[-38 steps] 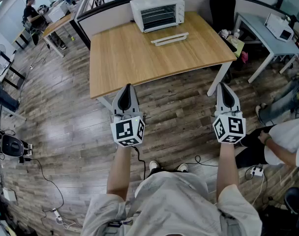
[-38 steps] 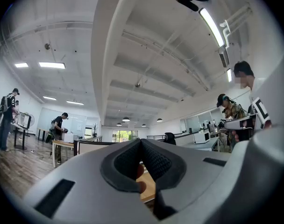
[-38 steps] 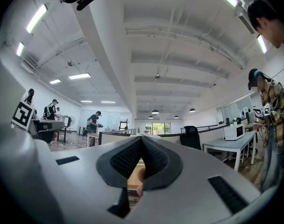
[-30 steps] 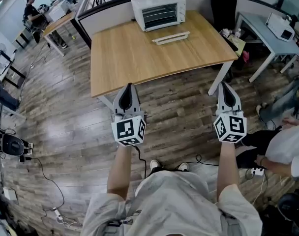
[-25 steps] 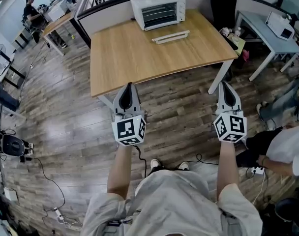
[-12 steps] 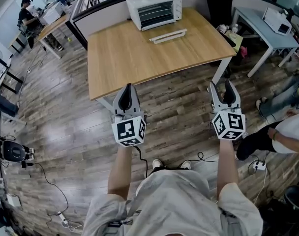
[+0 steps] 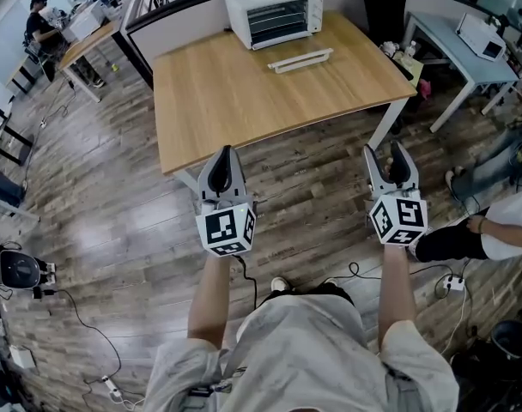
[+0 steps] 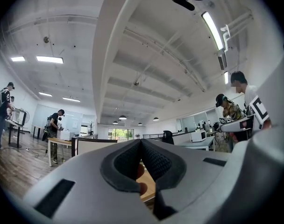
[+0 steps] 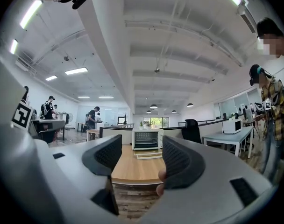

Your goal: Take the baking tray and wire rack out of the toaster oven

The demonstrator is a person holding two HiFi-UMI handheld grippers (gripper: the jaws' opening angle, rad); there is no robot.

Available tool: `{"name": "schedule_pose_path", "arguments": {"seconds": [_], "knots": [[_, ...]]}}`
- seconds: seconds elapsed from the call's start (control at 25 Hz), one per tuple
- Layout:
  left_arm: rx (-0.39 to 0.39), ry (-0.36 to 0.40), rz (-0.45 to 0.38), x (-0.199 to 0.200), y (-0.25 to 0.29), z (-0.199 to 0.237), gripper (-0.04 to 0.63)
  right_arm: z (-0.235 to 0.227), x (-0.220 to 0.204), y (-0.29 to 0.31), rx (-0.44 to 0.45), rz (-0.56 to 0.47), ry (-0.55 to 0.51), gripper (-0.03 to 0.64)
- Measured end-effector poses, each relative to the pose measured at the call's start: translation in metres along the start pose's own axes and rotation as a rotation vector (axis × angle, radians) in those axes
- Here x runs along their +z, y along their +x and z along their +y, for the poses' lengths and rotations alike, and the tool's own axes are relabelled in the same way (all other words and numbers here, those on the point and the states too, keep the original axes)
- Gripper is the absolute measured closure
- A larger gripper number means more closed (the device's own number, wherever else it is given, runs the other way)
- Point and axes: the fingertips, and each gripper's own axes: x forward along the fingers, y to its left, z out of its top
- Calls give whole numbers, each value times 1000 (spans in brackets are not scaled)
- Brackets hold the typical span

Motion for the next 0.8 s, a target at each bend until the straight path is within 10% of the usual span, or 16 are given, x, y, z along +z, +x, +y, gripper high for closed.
{"name": "schedule_pose_path", "arguments": {"seconds": [0.8], "knots": [[-13, -29, 43, -28, 44, 18, 581, -8, -16, 48, -21, 16, 24, 334]]}}
